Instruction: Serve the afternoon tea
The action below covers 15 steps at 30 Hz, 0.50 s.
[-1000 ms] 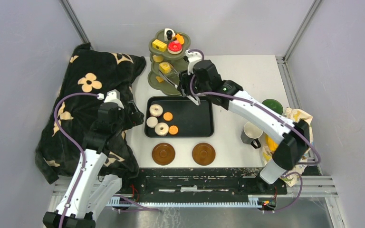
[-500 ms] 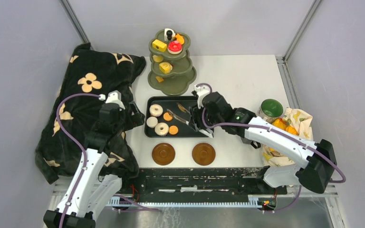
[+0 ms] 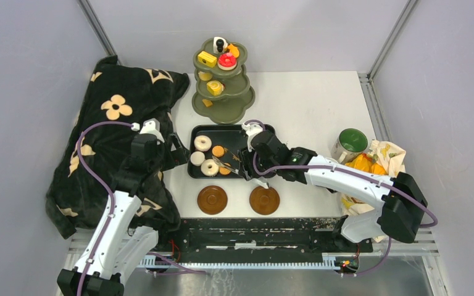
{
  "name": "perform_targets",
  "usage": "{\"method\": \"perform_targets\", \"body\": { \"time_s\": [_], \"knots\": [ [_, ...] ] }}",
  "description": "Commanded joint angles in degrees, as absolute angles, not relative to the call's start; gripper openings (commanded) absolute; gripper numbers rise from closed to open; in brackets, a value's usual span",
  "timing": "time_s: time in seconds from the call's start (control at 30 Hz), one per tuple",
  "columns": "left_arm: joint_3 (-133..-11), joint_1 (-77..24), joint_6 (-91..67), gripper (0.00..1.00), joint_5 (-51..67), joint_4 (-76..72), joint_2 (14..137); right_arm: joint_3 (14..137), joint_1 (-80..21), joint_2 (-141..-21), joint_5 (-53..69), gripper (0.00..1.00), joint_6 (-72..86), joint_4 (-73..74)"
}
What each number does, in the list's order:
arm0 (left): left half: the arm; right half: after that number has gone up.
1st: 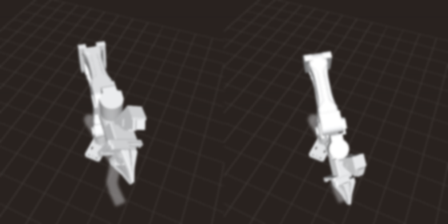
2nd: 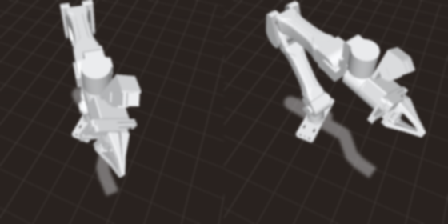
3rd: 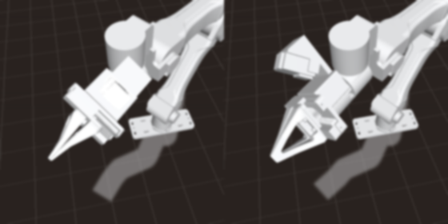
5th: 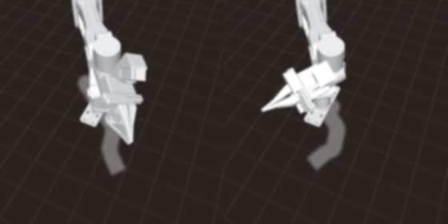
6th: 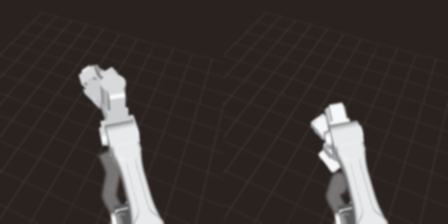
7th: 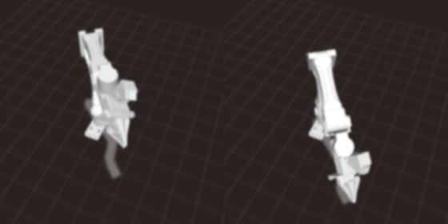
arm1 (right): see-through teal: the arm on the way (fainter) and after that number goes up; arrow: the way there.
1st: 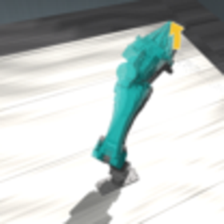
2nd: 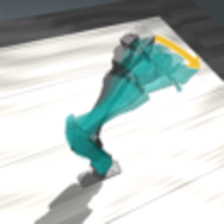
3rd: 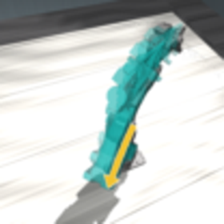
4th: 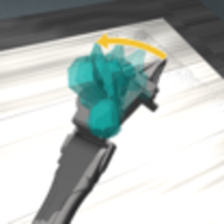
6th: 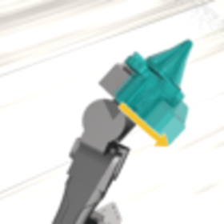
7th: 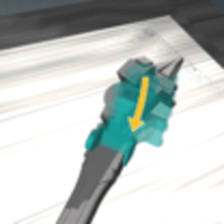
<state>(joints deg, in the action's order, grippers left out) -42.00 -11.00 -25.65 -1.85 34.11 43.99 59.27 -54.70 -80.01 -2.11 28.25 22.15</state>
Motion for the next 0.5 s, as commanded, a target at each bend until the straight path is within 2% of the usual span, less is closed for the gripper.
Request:
{"method": "perform_targets", "body": {
  "time_s": [0.0, 0.47],
  "knots": [
    [-43.31, -11.07, -27.16, 0.99, -1.38, 31.42, 44.0, 61.11, -54.89, -80.04, -0.69, 0.52, 29.95, 16.79],
    [-42.56, -11.08, -27.2, 0.99, -1.58, 30.91, 43.9, 56.63, -54.87, -82.53, 1.19, 0.51, 35.0, 12.24]
  ]
}}
